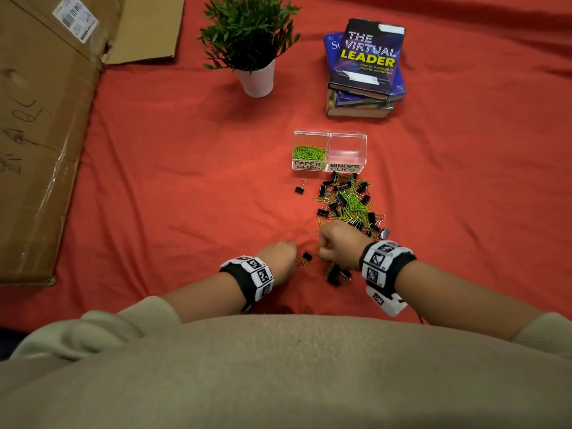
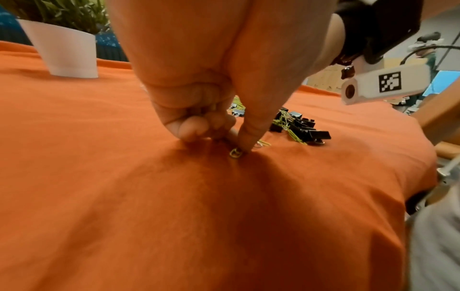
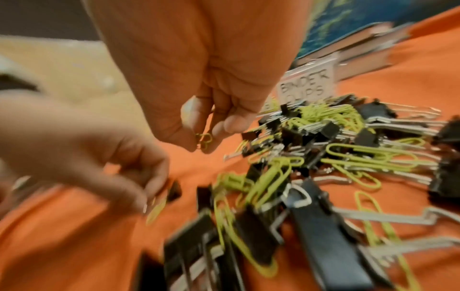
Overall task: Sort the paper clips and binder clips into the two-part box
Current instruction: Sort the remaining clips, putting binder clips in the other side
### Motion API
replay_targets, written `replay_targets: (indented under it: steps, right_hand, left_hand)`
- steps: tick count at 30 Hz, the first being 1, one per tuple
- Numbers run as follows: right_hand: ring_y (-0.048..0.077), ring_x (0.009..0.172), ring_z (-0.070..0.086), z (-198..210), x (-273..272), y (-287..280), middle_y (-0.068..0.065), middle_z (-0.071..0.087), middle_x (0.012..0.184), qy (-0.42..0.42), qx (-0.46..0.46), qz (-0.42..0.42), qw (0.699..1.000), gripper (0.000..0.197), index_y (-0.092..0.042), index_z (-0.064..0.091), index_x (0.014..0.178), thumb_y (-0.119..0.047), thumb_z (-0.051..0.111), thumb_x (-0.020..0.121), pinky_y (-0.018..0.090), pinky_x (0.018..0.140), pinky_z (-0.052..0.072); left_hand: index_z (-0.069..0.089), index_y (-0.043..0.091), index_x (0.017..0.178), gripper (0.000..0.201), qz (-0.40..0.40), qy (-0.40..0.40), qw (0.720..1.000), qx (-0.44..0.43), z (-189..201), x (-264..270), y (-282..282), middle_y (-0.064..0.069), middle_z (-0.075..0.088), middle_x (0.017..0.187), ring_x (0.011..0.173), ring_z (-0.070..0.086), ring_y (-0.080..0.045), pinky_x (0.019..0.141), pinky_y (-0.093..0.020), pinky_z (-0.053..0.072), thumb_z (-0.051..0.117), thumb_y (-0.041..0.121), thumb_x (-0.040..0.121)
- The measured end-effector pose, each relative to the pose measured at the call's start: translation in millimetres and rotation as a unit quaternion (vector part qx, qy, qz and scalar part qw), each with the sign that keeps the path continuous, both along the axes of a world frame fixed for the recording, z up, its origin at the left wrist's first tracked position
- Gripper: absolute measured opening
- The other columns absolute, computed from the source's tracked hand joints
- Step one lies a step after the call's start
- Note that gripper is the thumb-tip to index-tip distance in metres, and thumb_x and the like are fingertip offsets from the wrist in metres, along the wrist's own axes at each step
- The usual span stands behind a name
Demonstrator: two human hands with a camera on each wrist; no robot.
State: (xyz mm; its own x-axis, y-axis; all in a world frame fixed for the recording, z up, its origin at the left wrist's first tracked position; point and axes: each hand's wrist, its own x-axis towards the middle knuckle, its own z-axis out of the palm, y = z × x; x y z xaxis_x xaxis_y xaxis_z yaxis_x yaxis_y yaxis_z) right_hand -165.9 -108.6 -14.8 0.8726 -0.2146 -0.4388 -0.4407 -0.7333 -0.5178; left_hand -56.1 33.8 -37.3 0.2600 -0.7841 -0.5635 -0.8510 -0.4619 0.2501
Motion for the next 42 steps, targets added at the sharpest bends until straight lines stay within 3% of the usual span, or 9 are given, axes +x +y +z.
replay_targets:
  steps: [7,12,16,20,23,27,30,37,42]
  right_hand:
    - [0.012,0.058,0.051,18.2,-3.9,-46.2,0.0,0.061,0.075,-0.005,0.232,-0.279,0.932,0.02,-0.018,0.065,0.102,-0.006,0.057,0.088,0.026,0.056,0.045]
    - [0.018,0.059,0.05,19.9,-11.6,-51.9,0.009,0.051,0.071,0.016,0.411,-0.395,0.821,0.021,-0.003,0.058,0.083,0.001,0.038,0.09,0.028,0.055,0.04]
    - [0.015,0.057,0.051,13.2,-14.6,-42.6,0.002,0.06,0.07,0.05,0.243,-0.271,0.93,0.015,-0.013,0.061,0.074,-0.018,0.058,0.088,0.024,0.051,0.042]
    - [0.015,0.076,0.058,4.8,-12.8,-24.3,-0.008,0.058,0.081,0.084,0.013,-0.02,0.996,0.017,-0.016,0.061,0.101,-0.02,0.063,0.084,0.023,0.063,0.048]
    - [0.023,0.105,0.056,-2.4,-11.7,-15.7,0.002,0.057,0.113,0.095,-0.079,0.056,0.991,0.025,-0.015,0.058,0.111,-0.018,0.056,0.086,0.038,0.085,0.05]
    - [0.025,0.101,0.054,-10.8,-11.0,-15.8,0.007,0.055,0.109,0.075,-0.075,0.04,0.994,0.015,-0.011,0.058,0.1,-0.014,0.052,0.087,0.036,0.083,0.046]
    - [0.022,0.092,0.055,-12.6,-10.3,-20.5,0.006,0.053,0.102,0.058,-0.034,-0.014,0.998,0.006,-0.011,0.059,0.091,-0.013,0.055,0.087,0.035,0.084,0.047]
    - [0.012,0.054,0.051,-1.0,-11.6,-36.6,0.001,0.063,0.083,0.034,0.09,-0.194,0.976,0.008,-0.014,0.06,0.091,-0.02,0.064,0.087,0.019,0.043,0.042]
    - [0.012,0.052,0.041,3.0,-13.9,-53.2,-0.003,0.059,0.076,0.029,0.233,-0.274,0.933,0.02,-0.02,0.064,0.108,-0.016,0.062,0.088,0.026,0.05,0.036]
  left_hand:
    - [0.05,0.004,0.103,0.017,0.072,0.093,0.992,-0.044,7.1,10.9,-2.9,-0.018,0.06,0.105,0.096,0.057,-0.033,0.08,-0.035,0.042,0.049,0.015,0.09]
    - [0.049,0.016,0.095,0.012,0.173,0.216,0.955,-0.108,13.0,24.1,-15.4,0.007,0.048,0.07,0.06,0.043,-0.009,0.066,-0.025,0.035,0.05,0.006,0.089]
    - [0.06,0.016,0.095,0.026,0.202,0.255,0.942,-0.085,13.9,22.1,-28.9,0.009,0.049,0.068,0.059,0.046,-0.012,0.064,-0.025,0.037,0.038,0.004,0.091]
    - [0.056,0.021,0.069,0.033,0.22,0.29,0.929,-0.061,5.1,12.5,-33.7,0.001,0.051,0.063,0.06,0.045,-0.021,0.061,-0.032,0.037,0.037,0.008,0.093]
    - [0.055,0.016,0.078,0.012,0.173,0.224,0.957,-0.064,3.5,4.0,-33.8,0.003,0.053,0.066,0.062,0.049,-0.018,0.063,-0.03,0.04,0.051,0.018,0.089]
    - [0.057,0.011,0.099,0.018,-0.011,0.101,0.993,-0.053,-2.8,6.6,-31.0,-0.008,0.062,0.103,0.097,0.057,-0.026,0.084,-0.033,0.044,0.062,0.02,0.085]
    - [0.058,0.01,0.101,0.015,-0.027,0.08,0.995,-0.056,-7.1,14.4,-33.8,-0.011,0.062,0.109,0.103,0.057,-0.029,0.088,-0.034,0.043,0.058,0.018,0.088]
    - [0.055,0.012,0.102,0.015,0.032,0.036,0.992,-0.12,-2.5,36.3,-41.0,-0.012,0.063,0.109,0.102,0.058,-0.031,0.085,-0.036,0.045,0.053,0.017,0.088]
    - [0.058,0.018,0.1,0.021,-0.127,0.063,0.985,-0.101,11.1,21.8,-36.2,-0.006,0.061,0.104,0.099,0.058,-0.026,0.081,-0.036,0.049,0.058,0.023,0.08]
